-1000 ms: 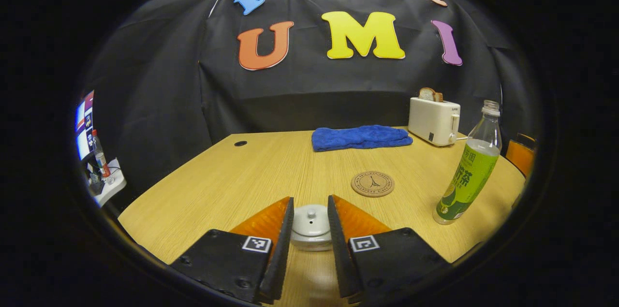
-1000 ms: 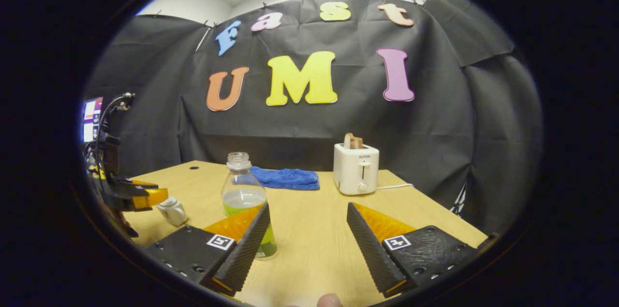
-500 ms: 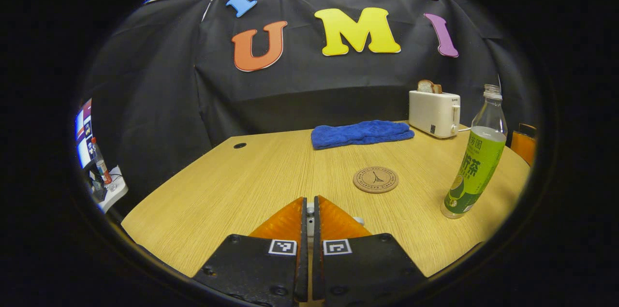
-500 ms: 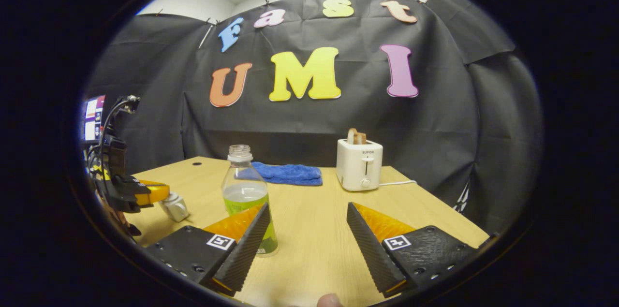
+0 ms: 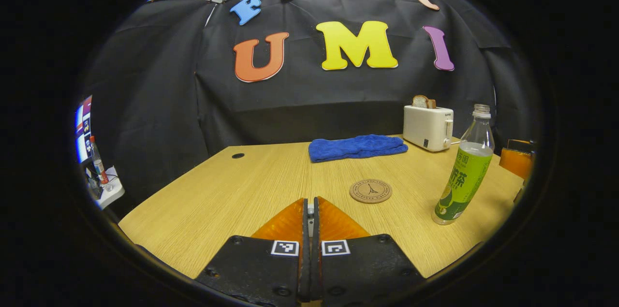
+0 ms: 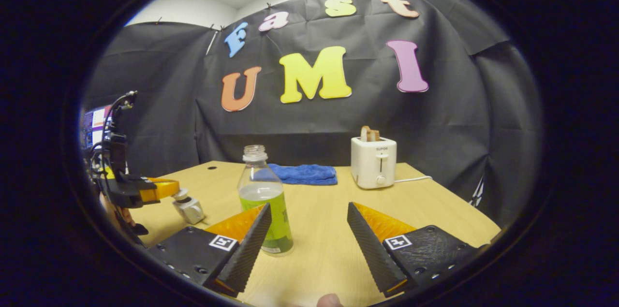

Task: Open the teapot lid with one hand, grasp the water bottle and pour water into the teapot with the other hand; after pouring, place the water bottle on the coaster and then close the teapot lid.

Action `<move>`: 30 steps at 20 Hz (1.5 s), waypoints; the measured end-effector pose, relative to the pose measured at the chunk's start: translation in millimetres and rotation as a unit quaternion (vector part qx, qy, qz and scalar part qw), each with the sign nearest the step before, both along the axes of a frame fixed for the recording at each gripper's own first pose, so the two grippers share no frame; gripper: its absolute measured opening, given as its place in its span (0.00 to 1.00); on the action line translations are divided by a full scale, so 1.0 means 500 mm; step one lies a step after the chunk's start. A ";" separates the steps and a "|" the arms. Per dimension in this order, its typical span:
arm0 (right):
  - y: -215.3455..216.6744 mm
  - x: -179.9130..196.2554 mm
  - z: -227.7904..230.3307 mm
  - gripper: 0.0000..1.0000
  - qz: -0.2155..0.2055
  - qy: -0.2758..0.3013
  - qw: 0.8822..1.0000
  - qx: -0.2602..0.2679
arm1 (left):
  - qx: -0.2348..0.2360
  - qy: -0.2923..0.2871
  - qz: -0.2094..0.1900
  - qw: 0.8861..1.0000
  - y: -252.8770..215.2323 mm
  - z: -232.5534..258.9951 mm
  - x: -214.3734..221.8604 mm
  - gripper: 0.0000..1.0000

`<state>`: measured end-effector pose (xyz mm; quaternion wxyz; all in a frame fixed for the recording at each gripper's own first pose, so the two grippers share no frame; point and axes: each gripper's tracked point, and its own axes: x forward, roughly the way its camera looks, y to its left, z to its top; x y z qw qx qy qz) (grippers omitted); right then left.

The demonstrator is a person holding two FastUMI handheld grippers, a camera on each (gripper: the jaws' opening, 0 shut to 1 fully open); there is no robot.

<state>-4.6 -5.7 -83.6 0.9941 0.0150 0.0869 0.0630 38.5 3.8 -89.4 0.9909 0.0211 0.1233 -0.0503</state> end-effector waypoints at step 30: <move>0.173 0.104 -0.031 0.69 0.069 0.037 0.988 -0.132 | -0.059 -0.041 0.012 0.997 0.117 0.043 -0.086 0.03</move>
